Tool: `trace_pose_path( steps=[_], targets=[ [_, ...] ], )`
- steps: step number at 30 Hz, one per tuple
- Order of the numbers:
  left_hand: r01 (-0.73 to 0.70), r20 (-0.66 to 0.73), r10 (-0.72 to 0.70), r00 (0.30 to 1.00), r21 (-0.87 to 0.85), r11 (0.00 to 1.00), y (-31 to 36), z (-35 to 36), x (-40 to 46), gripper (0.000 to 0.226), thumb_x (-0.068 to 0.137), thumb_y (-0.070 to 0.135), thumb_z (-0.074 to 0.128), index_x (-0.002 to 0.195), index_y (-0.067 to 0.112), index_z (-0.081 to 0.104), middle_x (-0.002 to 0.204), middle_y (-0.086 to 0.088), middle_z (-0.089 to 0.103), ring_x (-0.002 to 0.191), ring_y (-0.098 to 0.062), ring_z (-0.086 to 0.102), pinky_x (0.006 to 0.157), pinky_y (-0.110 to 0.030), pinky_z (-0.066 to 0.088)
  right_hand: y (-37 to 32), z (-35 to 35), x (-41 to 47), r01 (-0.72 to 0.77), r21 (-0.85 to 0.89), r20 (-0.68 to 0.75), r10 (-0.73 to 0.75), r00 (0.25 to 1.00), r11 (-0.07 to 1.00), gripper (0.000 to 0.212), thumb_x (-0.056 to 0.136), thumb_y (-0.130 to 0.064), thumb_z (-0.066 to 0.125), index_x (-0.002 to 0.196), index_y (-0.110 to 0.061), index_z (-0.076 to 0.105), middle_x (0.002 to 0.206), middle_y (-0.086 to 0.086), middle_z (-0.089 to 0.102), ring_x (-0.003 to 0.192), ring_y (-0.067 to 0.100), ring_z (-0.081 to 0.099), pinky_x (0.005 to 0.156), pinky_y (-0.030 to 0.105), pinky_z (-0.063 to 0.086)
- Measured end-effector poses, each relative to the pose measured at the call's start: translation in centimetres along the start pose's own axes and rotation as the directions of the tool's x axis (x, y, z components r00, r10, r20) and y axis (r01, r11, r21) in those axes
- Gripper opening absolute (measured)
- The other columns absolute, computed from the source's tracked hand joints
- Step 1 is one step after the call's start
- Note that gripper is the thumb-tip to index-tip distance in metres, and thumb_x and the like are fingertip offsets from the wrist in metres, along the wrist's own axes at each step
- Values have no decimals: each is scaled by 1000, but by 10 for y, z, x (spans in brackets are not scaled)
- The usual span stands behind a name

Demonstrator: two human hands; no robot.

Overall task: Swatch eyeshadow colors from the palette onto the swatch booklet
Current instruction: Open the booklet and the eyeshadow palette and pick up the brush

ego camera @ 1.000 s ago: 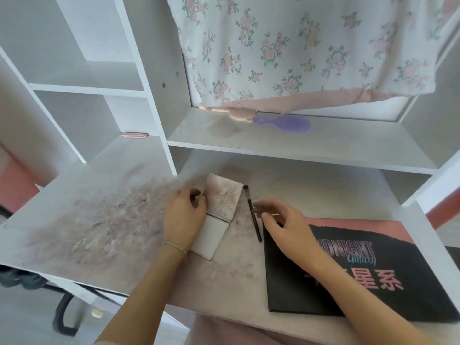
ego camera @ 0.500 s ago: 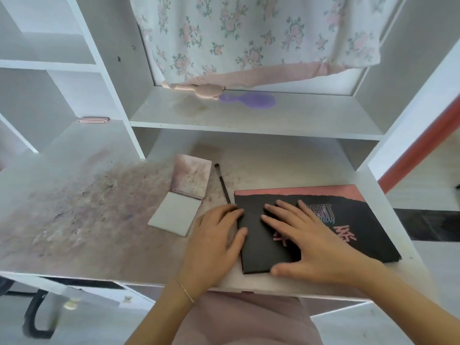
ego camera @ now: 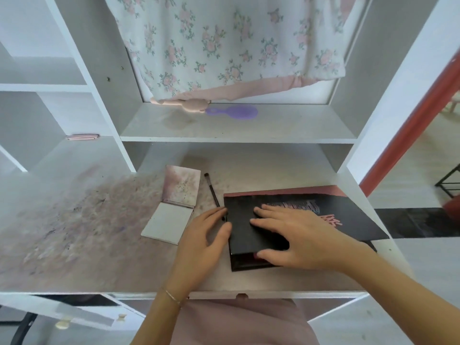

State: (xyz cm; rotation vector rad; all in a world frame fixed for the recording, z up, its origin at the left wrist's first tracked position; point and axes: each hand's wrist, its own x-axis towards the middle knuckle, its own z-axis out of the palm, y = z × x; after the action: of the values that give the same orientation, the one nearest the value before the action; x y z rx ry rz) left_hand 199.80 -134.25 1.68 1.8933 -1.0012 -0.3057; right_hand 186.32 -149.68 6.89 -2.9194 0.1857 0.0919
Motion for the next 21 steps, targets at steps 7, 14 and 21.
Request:
trace_pose_path(
  steps=[7,14,21],
  targets=[
    [5,-59,-23,998,-288,957,5,-9,-3,28,86,33,44,112,37,53,114,21,57,105,12,51,82,-2,38,-12,-40,29,-64,-96,-199,44,979,993,47,92,-53,29,127,-30,50,122,-8,61,109,14,56,82,31,45],
    [-53,-85,41,996,-143,988,2,-2,-6,38,84,39,52,118,49,38,120,30,47,112,11,45,88,-7,40,-11,-60,47,-176,-160,-595,48,802,971,43,93,-46,33,93,-20,66,88,-4,67,80,19,63,61,29,40],
    [-161,-37,161,986,-13,987,-2,2,-3,64,82,46,54,138,45,21,131,30,39,121,4,41,96,-14,37,0,-63,61,-70,-138,-662,-40,749,988,33,88,-40,40,83,-21,66,71,-6,70,65,20,64,54,24,35]
  ],
)
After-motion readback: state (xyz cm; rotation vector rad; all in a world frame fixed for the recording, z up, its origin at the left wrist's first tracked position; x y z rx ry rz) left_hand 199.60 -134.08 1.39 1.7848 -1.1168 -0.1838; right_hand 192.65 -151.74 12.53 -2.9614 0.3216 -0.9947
